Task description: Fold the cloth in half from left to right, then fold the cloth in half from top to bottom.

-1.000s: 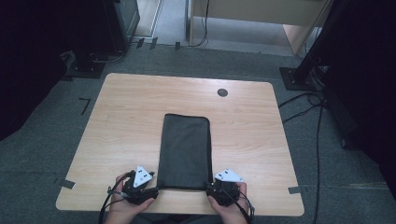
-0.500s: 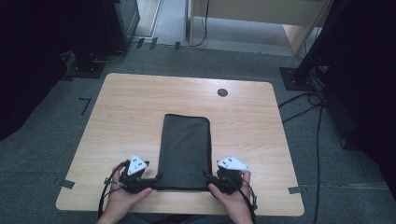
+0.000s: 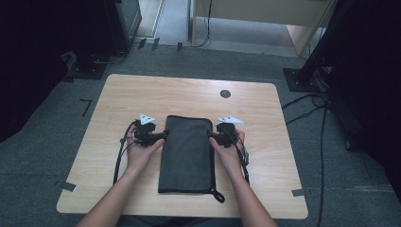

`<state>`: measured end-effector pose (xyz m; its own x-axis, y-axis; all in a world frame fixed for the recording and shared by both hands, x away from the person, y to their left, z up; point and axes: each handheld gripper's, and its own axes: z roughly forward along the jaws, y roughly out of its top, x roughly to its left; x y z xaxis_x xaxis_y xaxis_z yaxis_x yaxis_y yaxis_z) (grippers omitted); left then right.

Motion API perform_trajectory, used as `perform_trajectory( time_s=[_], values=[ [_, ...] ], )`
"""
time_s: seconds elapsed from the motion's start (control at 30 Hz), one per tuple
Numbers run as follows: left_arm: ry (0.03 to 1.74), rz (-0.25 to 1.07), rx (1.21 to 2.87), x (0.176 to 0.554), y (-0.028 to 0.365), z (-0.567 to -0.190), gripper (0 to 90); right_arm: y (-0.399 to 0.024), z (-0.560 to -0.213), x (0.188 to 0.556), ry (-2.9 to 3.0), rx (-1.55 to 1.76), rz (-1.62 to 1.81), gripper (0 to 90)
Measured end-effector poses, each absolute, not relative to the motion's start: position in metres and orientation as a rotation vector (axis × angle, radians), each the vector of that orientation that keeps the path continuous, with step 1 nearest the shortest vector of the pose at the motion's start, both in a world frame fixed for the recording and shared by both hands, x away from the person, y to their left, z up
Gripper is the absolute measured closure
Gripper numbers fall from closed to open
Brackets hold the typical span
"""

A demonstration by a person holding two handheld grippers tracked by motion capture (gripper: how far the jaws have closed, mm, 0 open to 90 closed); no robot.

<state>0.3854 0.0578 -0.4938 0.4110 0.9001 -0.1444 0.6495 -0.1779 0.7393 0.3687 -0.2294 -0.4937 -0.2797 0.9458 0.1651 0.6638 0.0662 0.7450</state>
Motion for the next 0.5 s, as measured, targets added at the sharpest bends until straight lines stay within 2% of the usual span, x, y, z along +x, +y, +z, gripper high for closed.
perform_trajectory(
  time_s=[0.23,0.5],
  values=[
    [1.387,0.467,1.936,0.421,0.043,-0.496,37.4,-0.231,-0.501,0.397,2.005,1.665,1.103,49.3],
    [1.398,0.439,1.940,0.428,0.036,-0.501,42.9,-0.225,-0.511,0.404,2.043,1.675,1.065,51.0]
  ],
)
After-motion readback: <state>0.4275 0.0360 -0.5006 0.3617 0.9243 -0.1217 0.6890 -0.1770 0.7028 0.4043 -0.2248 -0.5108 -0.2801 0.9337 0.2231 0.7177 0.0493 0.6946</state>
